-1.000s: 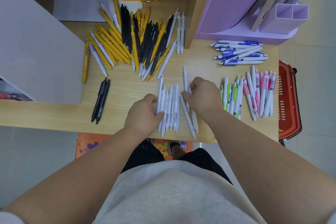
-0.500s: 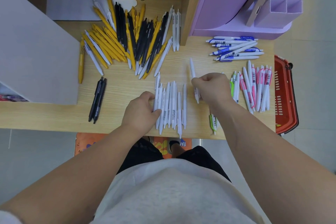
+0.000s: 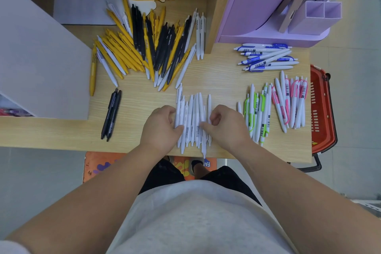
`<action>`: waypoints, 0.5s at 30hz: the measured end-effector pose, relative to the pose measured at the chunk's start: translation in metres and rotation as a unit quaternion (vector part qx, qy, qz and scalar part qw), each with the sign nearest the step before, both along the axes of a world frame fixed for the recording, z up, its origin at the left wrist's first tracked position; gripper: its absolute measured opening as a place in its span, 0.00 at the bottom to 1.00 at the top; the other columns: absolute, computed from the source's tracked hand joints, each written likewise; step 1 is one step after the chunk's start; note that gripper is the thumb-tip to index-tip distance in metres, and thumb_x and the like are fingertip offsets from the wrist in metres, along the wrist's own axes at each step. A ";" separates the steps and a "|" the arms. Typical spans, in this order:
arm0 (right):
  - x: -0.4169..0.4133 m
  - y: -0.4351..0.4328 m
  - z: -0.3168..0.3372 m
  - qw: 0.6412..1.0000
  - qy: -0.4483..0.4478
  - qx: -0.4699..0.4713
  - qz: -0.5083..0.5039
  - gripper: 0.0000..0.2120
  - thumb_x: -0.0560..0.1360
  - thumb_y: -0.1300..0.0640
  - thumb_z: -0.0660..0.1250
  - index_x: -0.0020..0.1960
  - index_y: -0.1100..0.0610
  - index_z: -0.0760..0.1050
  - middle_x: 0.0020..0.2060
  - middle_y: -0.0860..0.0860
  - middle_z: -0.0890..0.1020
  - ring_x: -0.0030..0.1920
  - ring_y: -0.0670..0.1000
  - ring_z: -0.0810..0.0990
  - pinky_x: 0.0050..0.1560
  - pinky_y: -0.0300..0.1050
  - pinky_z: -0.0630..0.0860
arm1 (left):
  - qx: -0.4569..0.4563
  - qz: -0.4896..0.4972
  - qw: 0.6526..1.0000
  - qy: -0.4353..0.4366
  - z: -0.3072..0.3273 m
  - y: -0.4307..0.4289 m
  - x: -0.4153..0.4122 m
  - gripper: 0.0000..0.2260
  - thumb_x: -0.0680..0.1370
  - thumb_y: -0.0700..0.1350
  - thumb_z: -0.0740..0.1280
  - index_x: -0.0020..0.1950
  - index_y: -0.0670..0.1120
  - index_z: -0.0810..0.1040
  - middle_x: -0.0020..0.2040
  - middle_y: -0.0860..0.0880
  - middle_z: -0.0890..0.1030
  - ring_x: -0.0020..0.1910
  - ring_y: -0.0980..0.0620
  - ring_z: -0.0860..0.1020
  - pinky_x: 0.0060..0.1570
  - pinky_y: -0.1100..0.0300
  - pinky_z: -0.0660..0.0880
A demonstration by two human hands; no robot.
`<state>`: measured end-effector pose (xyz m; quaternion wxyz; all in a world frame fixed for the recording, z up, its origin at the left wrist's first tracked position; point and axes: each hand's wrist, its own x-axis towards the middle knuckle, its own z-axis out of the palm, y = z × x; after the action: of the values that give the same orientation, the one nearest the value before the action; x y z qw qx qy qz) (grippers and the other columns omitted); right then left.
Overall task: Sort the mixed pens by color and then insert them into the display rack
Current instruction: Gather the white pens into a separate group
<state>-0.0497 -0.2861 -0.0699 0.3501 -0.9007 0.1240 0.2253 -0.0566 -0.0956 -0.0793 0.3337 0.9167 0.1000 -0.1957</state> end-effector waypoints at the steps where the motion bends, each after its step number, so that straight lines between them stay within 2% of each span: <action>1: 0.001 -0.002 0.000 1.000 0.000 -0.005 -0.008 0.14 0.70 0.47 0.76 0.44 0.55 0.75 0.36 0.48 0.79 0.38 0.48 0.78 0.38 0.44 0.74 | 0.000 0.002 1.000 -0.005 0.000 -0.001 0.001 0.22 0.74 0.45 0.74 0.67 0.47 0.75 0.50 0.51 0.74 0.48 0.54 0.74 0.47 0.62 0.68; 4: -0.001 -0.006 -0.002 1.000 0.009 -0.004 -0.020 0.17 0.71 0.46 0.75 0.50 0.54 0.73 0.38 0.48 0.78 0.39 0.47 0.77 0.37 0.42 0.72 | -0.010 0.002 1.000 -0.009 -0.001 -0.004 0.005 0.19 0.75 0.43 0.73 0.65 0.47 0.76 0.51 0.50 0.76 0.49 0.55 0.74 0.48 0.63 0.68; 7: 0.000 -0.007 -0.003 1.000 0.015 -0.001 -0.022 0.20 0.71 0.47 0.76 0.57 0.54 0.74 0.37 0.46 0.78 0.38 0.45 0.77 0.36 0.39 0.69 | -0.007 0.011 1.000 0.009 -0.002 -0.006 0.008 0.13 0.75 0.45 0.73 0.59 0.46 0.79 0.45 0.51 0.79 0.46 0.53 0.78 0.46 0.61 0.72; 11: -0.005 -0.006 -0.002 0.999 0.033 -0.007 -0.002 0.19 0.72 0.49 0.76 0.58 0.55 0.75 0.38 0.44 0.77 0.40 0.45 0.76 0.35 0.36 0.68 | 0.000 0.024 0.999 0.046 -0.003 -0.009 0.003 0.07 0.75 0.48 0.73 0.48 0.45 0.81 0.38 0.55 0.79 0.43 0.53 0.80 0.46 0.58 0.77; 15: -0.009 -0.010 -0.001 0.999 0.036 0.004 -0.019 0.20 0.71 0.49 0.76 0.58 0.54 0.75 0.39 0.44 0.79 0.39 0.43 0.77 0.35 0.34 0.70 | -0.008 0.028 0.998 0.058 -0.002 -0.018 -0.004 0.07 0.76 0.48 0.73 0.45 0.44 0.81 0.37 0.52 0.81 0.41 0.52 0.81 0.46 0.54 0.79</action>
<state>-0.0583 -0.2964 -0.0710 0.3536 -0.8879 0.1529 0.2515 -0.0607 -0.1136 -0.0815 0.3402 0.8979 0.1431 -0.2398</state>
